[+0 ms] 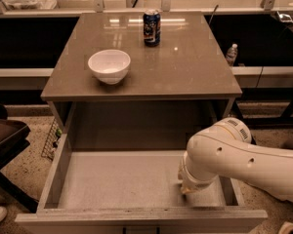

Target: Open top drawer

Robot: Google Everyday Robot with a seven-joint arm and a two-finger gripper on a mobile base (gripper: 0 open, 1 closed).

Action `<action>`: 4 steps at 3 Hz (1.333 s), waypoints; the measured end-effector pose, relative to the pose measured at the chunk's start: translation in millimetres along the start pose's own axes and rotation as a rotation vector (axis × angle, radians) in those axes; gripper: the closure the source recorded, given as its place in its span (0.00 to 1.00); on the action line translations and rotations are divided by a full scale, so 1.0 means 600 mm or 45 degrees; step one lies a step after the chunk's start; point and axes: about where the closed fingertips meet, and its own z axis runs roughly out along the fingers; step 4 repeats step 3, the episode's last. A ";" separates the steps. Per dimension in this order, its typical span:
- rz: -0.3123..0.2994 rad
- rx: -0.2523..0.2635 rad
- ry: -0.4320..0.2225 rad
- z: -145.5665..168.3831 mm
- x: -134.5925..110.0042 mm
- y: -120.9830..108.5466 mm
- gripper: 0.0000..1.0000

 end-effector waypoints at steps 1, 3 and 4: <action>-0.001 0.002 0.002 -0.001 0.000 0.000 0.05; -0.002 0.003 0.003 -0.002 0.000 0.000 0.00; -0.002 0.003 0.003 -0.002 0.000 0.000 0.00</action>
Offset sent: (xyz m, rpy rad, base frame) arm -0.0003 -0.0002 0.0008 -0.0014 -0.0018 0.0005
